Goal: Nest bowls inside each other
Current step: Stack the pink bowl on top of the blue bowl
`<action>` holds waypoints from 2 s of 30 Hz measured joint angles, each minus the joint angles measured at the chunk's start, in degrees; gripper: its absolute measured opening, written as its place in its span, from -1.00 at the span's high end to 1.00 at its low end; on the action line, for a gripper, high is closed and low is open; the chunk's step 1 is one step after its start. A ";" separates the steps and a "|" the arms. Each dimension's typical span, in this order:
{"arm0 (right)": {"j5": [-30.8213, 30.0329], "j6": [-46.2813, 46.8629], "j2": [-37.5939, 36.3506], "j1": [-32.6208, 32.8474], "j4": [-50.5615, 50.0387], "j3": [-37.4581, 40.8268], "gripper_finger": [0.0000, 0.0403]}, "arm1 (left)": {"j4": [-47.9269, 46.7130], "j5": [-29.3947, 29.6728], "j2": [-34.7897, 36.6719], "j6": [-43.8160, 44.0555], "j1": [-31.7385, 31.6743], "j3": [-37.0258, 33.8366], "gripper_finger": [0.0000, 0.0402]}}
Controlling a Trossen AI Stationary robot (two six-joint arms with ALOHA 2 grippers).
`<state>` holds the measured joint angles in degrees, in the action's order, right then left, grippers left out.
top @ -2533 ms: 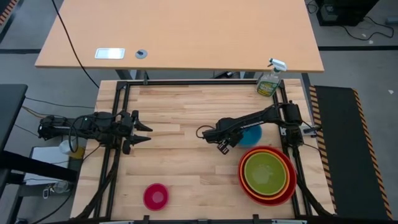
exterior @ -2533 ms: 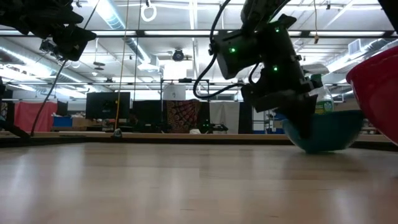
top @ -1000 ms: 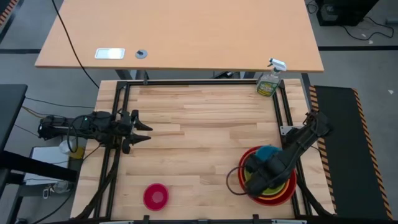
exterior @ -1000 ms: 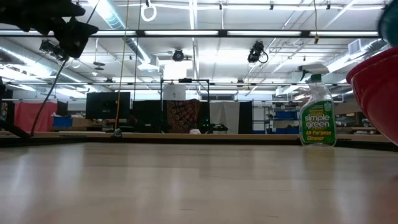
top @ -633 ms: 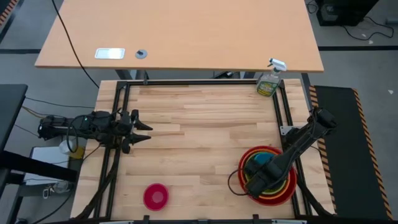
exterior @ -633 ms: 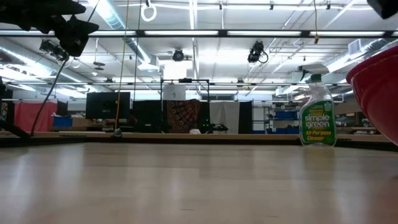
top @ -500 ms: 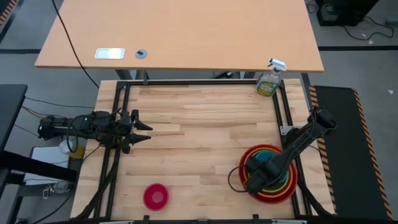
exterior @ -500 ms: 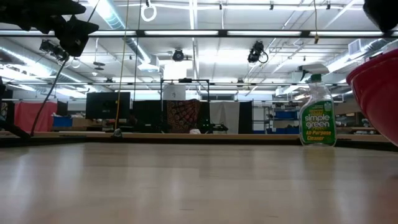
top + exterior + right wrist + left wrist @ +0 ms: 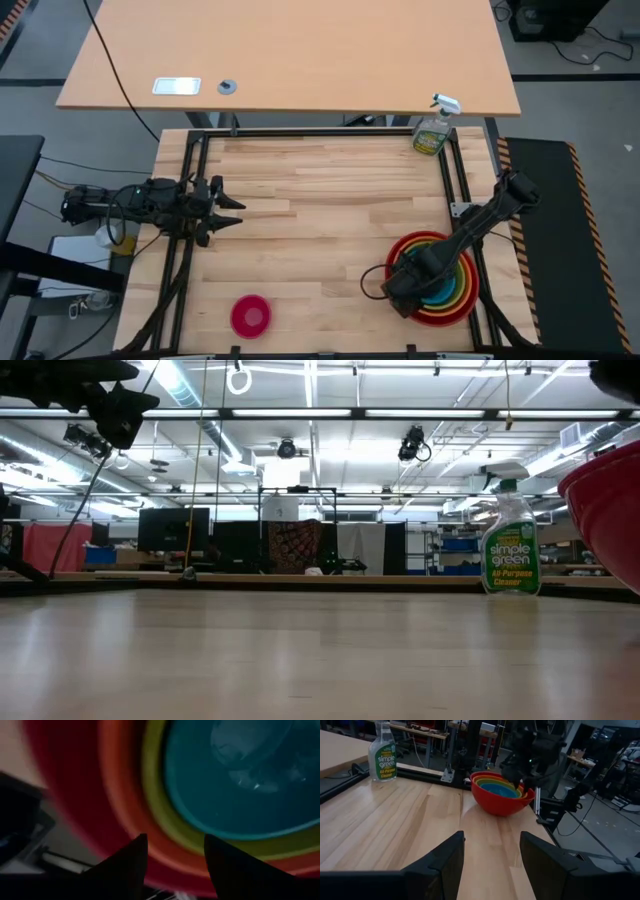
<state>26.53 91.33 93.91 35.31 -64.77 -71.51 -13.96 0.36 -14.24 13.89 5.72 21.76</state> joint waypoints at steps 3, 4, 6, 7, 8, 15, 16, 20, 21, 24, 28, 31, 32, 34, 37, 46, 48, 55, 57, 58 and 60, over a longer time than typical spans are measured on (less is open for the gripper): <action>-2.39 0.61 -0.33 -0.76 -2.14 -3.55 -0.01 | 0.00 0.00 0.00 -0.07 0.00 0.00 0.03; -4.28 0.66 -0.33 -1.02 -2.48 -5.09 -0.01 | 0.00 0.00 -0.02 -0.09 0.00 0.00 0.03; -9.68 0.39 -0.33 -1.64 -2.48 -8.37 0.00 | -0.02 0.00 -0.02 -0.09 0.00 0.00 0.03; -12.42 0.17 -0.33 -2.10 -2.51 -9.99 0.01 | -0.02 0.00 0.00 -0.09 0.00 0.00 0.03; -15.09 -0.11 -0.36 -2.61 -2.18 -11.51 0.02 | -0.03 0.00 0.00 -0.10 0.00 0.00 0.03; -29.21 -16.48 2.31 -6.62 5.49 -17.48 0.06 | -0.63 -1.29 -0.02 -1.06 0.00 0.00 0.03; -29.65 -20.12 3.50 -7.21 7.51 -18.27 0.06 | -0.65 -2.05 -0.04 -1.22 0.00 0.00 0.03; -29.98 -33.24 9.06 -9.85 10.72 -23.07 0.06 | -1.63 -7.20 -1.74 -1.25 0.67 0.48 0.03; -30.10 -36.24 10.54 -10.64 10.76 -24.25 0.06 | -2.47 -7.55 -2.90 -1.25 1.25 0.88 0.03; -32.64 -43.61 14.30 -12.72 11.49 -26.38 0.06 | -4.18 -7.54 -7.98 0.00 3.88 2.69 0.03; -33.36 -50.23 17.59 -15.34 17.06 -26.86 0.06 | -5.75 -7.52 -17.43 1.53 9.65 6.12 0.03; -29.10 -52.15 19.35 -17.04 17.71 -26.88 0.06 | -10.50 -7.41 -25.70 4.42 15.45 9.51 0.03; -27.79 -52.34 19.60 -17.50 17.22 -26.87 0.06 | -12.24 -6.98 -28.50 5.77 17.57 10.74 0.03; -26.90 -52.38 19.65 -17.96 15.25 -26.86 0.06 | -17.58 -4.59 -34.02 9.31 22.07 13.02 0.03; -28.53 -52.08 19.16 -17.97 12.23 -26.88 0.06 | -23.42 1.22 -41.89 14.08 28.13 15.34 0.03; -33.44 -50.50 17.94 -16.97 12.27 -26.92 0.06 | -14.07 5.61 -53.42 25.13 36.60 16.61 0.03; -34.58 -50.38 17.94 -16.42 12.49 -26.92 0.06 | -11.05 5.65 -54.18 27.36 36.68 16.61 0.03; -36.18 -50.37 17.94 -14.68 13.99 -26.92 0.06 | -9.46 7.12 -57.97 31.02 36.65 16.63 0.03; -36.64 -50.36 17.94 -14.22 14.60 -26.90 0.06 | -9.30 7.48 -59.59 31.10 36.65 16.63 0.03; -37.00 -50.36 17.94 -13.98 14.94 -26.90 0.06 | -9.00 7.48 -60.32 31.11 36.65 16.63 0.03; -37.56 -50.36 17.94 -13.62 15.04 -26.90 0.06 | -7.39 7.24 -61.17 31.10 36.65 16.61 0.03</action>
<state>-11.03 40.97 111.85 21.69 -49.74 -98.41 -21.35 7.60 -75.41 45.00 42.37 38.37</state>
